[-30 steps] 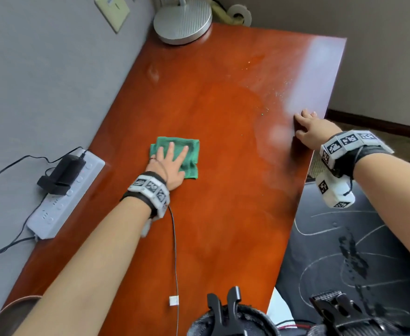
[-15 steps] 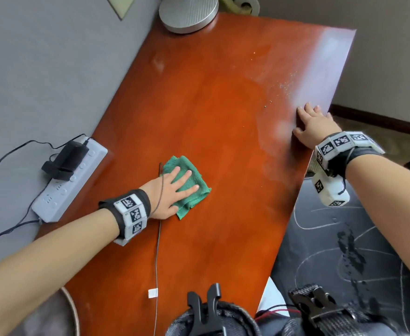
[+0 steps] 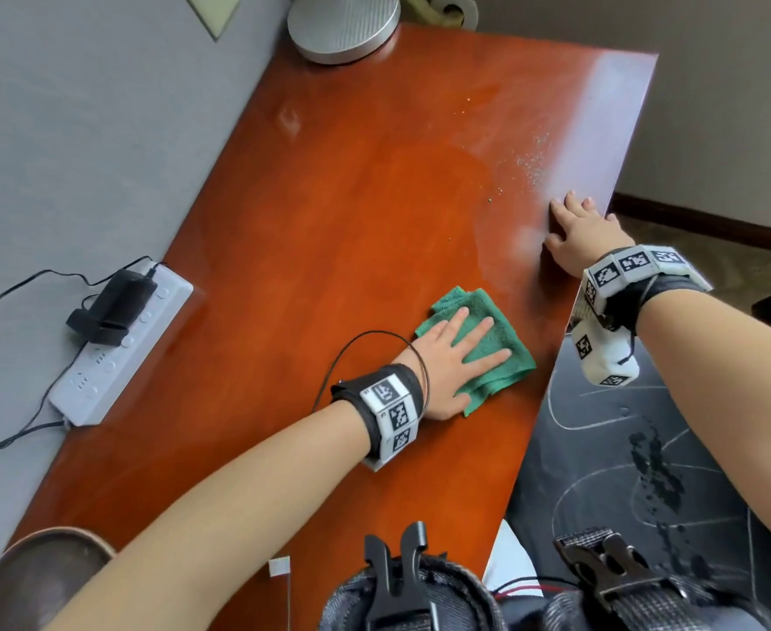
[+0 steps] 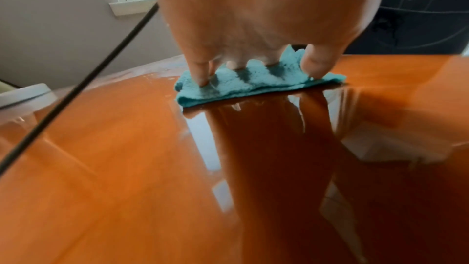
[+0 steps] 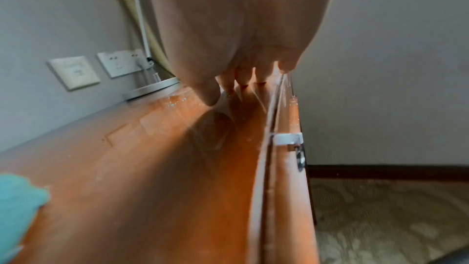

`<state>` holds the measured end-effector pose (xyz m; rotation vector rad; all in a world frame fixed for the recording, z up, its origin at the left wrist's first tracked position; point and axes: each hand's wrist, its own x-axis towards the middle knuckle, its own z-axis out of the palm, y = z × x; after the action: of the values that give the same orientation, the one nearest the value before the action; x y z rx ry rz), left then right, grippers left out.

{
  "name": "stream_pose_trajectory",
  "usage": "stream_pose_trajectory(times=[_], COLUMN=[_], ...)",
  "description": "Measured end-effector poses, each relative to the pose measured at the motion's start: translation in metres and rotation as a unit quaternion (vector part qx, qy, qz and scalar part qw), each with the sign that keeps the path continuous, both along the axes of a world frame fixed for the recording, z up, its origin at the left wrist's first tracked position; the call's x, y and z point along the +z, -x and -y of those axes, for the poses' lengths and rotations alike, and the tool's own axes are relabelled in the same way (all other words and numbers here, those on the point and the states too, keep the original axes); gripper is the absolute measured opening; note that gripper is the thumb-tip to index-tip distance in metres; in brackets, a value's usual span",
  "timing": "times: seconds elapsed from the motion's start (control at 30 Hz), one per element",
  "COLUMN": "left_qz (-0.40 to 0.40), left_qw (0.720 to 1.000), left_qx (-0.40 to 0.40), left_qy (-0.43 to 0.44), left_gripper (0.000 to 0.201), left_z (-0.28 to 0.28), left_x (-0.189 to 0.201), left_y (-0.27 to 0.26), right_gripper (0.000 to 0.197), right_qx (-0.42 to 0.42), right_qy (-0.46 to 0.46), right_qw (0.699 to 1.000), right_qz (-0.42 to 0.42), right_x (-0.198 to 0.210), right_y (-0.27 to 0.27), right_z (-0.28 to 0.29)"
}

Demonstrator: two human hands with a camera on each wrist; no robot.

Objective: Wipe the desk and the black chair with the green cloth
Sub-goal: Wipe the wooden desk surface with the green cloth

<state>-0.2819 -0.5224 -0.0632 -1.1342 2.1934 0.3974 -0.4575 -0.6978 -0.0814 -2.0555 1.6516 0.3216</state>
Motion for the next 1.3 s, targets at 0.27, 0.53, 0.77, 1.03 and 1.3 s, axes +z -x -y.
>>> stream_pose_trajectory(times=[0.27,0.53,0.77,1.03,1.3], left_qz=[-0.001,0.040,-0.018,-0.042,-0.065], left_qw=[0.969,0.997,0.998,0.994,0.994], left_qx=[0.245,0.047,-0.055,-0.095,-0.072], left_qy=[0.028,0.056,0.006,0.036,0.058], left_gripper=[0.063,0.063,0.056,0.059,0.071], left_z=[0.056,-0.013,-0.055,-0.054,-0.022], left_x=[0.003,0.008,0.006,0.005,-0.005], left_y=[-0.039,-0.104,-0.136,-0.089,-0.015], right_gripper=[0.057,0.059,0.060,0.064,0.064], right_qx=[-0.044,-0.051,-0.021,0.007,0.015], right_qy=[-0.021,-0.016,-0.020,-0.002,0.002], right_qw=[0.999,0.998,0.998,0.999,0.999], right_qz=[0.001,0.023,0.051,0.031,0.029], right_x=[0.002,0.001,-0.001,-0.004,-0.006], right_y=[-0.005,-0.006,0.007,0.007,0.011], right_z=[0.001,-0.004,-0.004,-0.005,-0.004])
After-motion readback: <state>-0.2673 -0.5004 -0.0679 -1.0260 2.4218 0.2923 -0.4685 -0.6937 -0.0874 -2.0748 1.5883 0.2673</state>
